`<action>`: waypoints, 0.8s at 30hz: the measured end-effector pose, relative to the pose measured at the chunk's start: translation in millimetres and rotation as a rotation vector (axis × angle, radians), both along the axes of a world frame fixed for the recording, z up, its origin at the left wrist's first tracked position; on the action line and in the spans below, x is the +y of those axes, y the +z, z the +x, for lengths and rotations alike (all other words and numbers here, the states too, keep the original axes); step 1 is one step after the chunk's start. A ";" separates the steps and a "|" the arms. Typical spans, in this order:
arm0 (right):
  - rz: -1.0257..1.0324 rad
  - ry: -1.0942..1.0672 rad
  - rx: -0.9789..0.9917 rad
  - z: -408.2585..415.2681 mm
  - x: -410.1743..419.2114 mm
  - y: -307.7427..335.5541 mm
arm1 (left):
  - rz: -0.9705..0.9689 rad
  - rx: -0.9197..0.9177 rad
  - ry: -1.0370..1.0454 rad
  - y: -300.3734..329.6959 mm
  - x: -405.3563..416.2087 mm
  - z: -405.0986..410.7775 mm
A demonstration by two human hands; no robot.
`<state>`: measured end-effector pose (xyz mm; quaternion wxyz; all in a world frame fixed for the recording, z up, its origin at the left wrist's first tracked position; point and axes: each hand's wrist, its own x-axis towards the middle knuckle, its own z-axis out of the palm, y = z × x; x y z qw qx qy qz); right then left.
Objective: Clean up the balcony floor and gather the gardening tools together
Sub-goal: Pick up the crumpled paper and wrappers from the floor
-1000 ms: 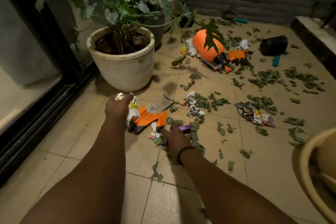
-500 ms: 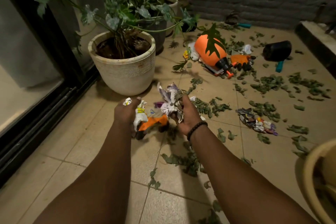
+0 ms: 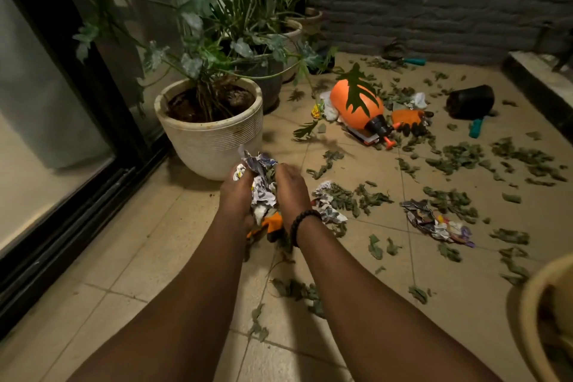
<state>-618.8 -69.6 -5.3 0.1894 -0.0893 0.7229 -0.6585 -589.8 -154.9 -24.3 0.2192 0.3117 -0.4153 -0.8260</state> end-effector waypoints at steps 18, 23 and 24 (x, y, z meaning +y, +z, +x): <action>0.009 -0.005 0.245 -11.4 -8.4 22.3 | -0.020 0.331 -0.232 17.9 8.6 -23.2; -0.019 0.023 0.248 -9.8 -11.1 12.4 | -0.194 0.173 -0.105 19.5 8.3 -29.3; 0.016 -0.013 0.247 -9.2 -14.0 10.5 | -0.233 0.149 -0.069 21.6 11.5 -29.5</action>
